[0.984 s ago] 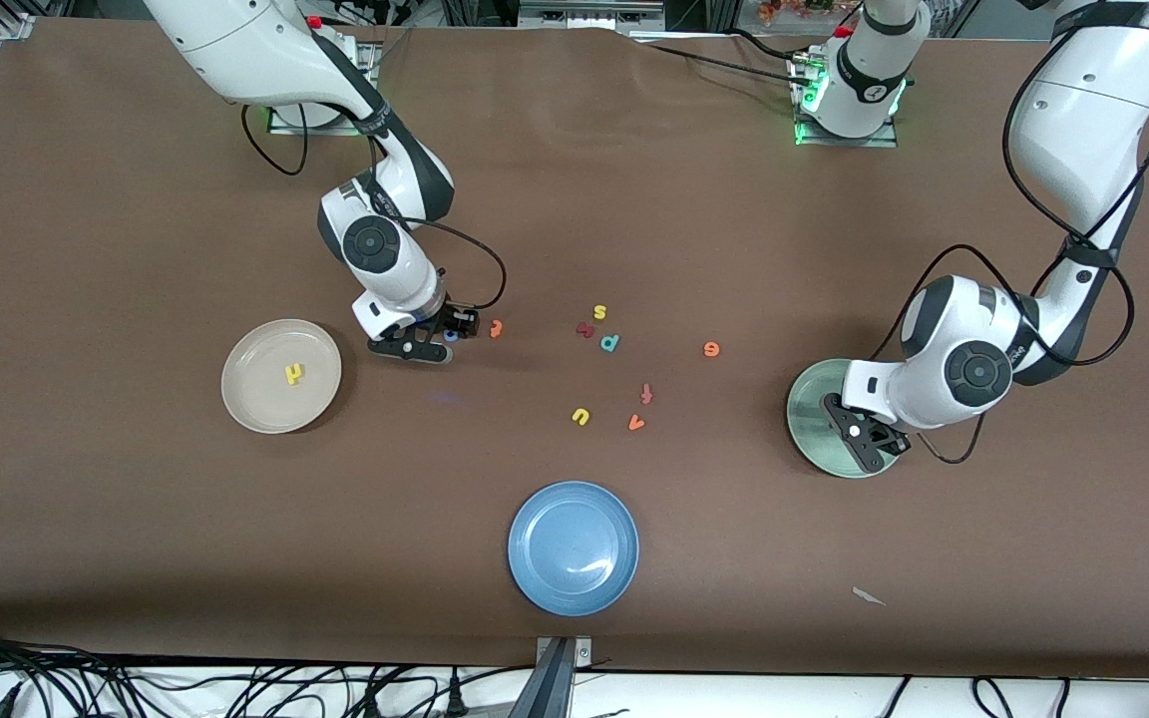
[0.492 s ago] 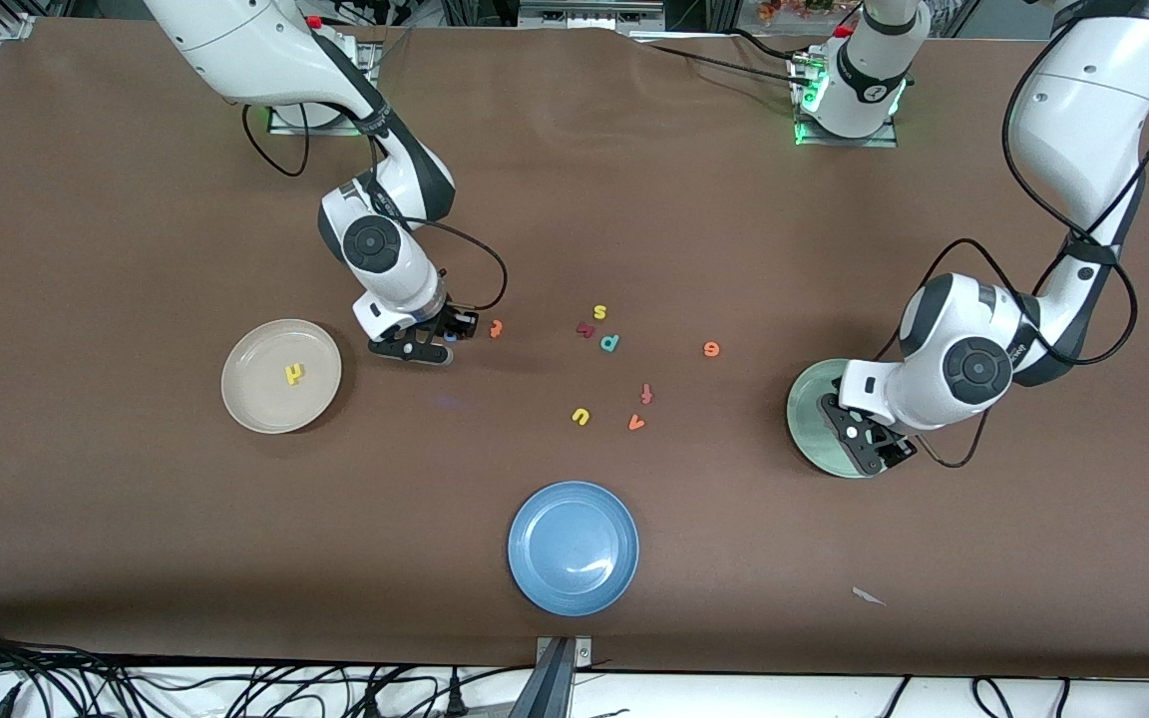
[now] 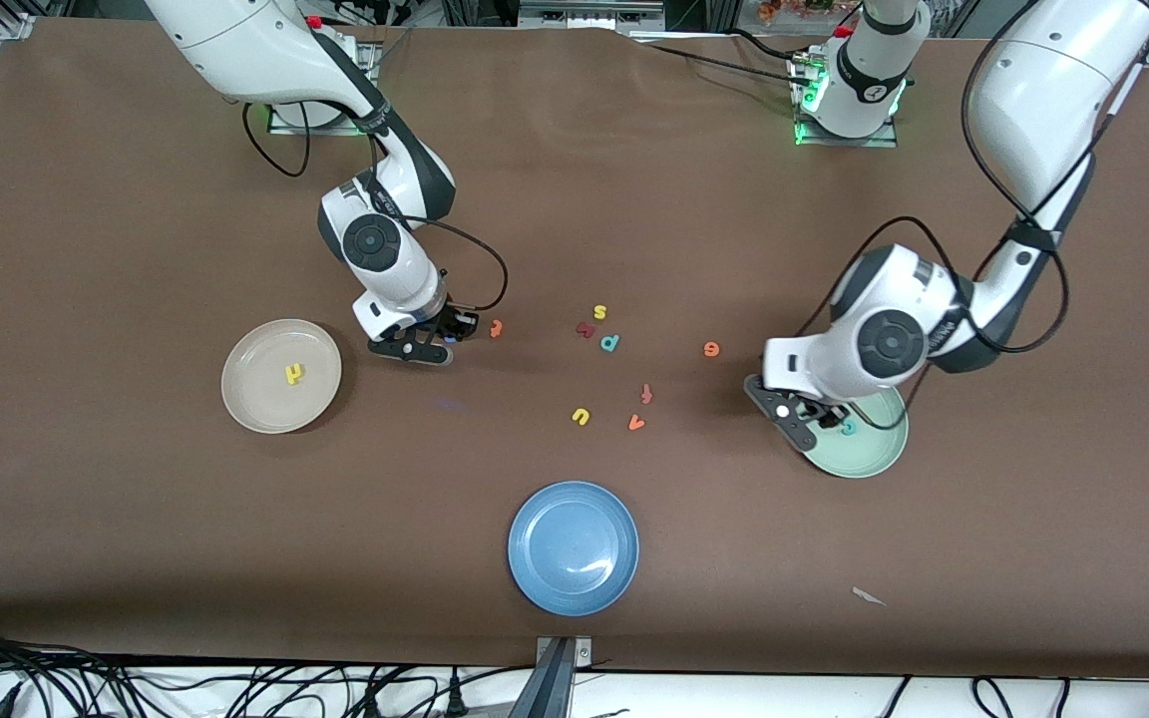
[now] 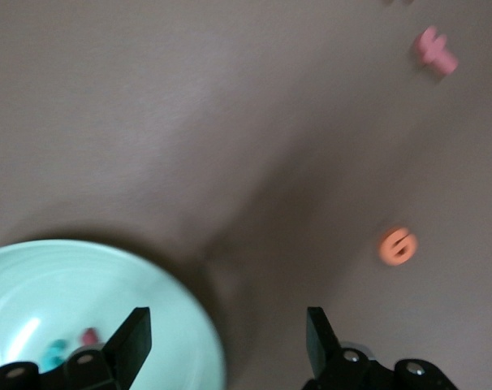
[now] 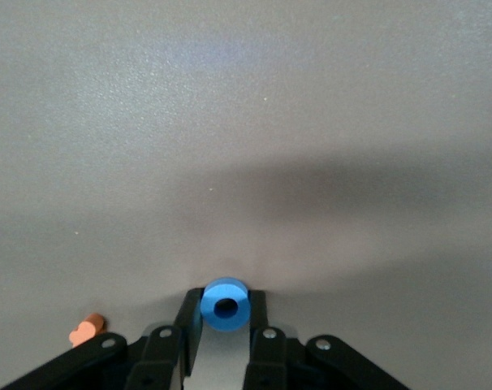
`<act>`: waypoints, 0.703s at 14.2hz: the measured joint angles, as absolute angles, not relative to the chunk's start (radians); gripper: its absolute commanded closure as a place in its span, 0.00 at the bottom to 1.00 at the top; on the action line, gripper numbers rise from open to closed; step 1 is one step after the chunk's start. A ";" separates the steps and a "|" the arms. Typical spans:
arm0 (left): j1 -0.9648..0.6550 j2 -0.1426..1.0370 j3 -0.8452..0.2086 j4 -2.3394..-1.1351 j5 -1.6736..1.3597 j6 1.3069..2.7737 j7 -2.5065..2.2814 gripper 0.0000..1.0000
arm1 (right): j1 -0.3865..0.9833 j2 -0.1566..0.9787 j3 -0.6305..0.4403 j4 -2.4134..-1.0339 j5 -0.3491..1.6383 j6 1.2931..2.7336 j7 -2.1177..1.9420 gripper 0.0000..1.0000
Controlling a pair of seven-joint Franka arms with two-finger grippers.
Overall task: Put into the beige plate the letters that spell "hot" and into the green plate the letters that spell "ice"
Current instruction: 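Release the teal c with the left gripper while the right gripper grasps the ring, then drop the blue ring into the white plate while the left gripper grasps the orange 6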
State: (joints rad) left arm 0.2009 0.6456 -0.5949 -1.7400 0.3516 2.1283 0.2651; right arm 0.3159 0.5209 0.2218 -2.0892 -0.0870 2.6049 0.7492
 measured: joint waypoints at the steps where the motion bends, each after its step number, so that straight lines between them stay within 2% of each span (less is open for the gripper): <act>1: 0.195 0.646 -0.605 -1.747 0.352 2.125 0.207 0.32 | 0.316 0.522 0.221 -2.085 -0.087 2.604 0.749 0.85; 5: 0.174 0.648 -0.615 -1.784 0.352 2.124 0.013 0.37 | 0.315 0.520 0.206 -2.004 -0.097 2.481 0.740 0.90; 6: 0.161 0.649 -0.616 -1.792 0.352 2.125 -0.044 0.41 | 0.315 0.510 0.191 -1.983 -0.100 2.445 0.715 0.90; 10: 0.084 0.651 -0.618 -1.813 0.352 2.132 -0.278 0.39 | 0.311 0.445 0.083 -1.971 -0.101 2.334 0.502 0.90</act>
